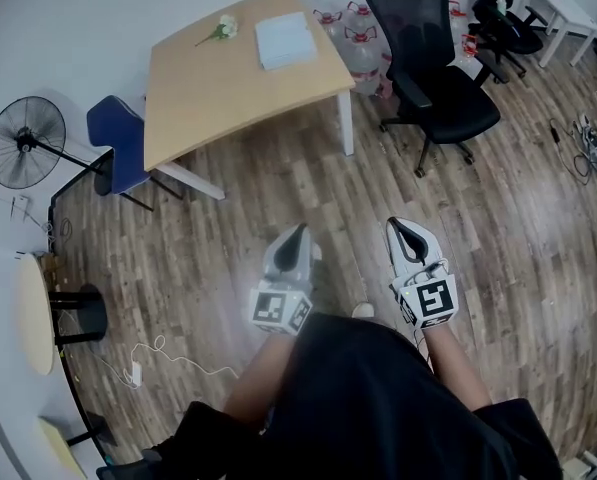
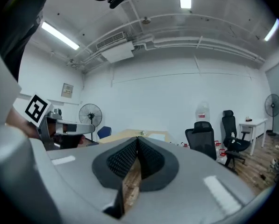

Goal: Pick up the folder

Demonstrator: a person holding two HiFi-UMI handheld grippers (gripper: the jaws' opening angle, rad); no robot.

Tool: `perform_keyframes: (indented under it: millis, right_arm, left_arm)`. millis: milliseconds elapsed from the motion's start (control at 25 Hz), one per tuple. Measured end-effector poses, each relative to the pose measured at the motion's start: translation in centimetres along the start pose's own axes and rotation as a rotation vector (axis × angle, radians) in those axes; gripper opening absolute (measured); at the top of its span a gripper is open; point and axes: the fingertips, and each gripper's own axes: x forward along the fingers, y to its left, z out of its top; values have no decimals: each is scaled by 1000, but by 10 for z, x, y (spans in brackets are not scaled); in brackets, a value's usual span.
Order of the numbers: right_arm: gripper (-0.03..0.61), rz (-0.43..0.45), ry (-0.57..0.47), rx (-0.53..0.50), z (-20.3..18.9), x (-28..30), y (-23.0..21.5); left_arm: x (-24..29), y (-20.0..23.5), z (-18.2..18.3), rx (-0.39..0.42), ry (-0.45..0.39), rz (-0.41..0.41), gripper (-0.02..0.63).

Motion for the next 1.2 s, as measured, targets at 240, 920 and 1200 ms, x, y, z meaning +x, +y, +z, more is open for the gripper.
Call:
perform_keyframes:
  millis: [240,920,1200]
  right_arm:
    - [0,-24,41,46,-19,44,-23]
    - [0,-131,169,56,8,301,-113]
    - [0,-114,193,16,26,412,-112]
  left_arm:
    - [38,36,-9,-39,7,-1,2]
    - [225,230,25,-96,22,-41,2]
    - [291,326,38,-170,23,-47,2]
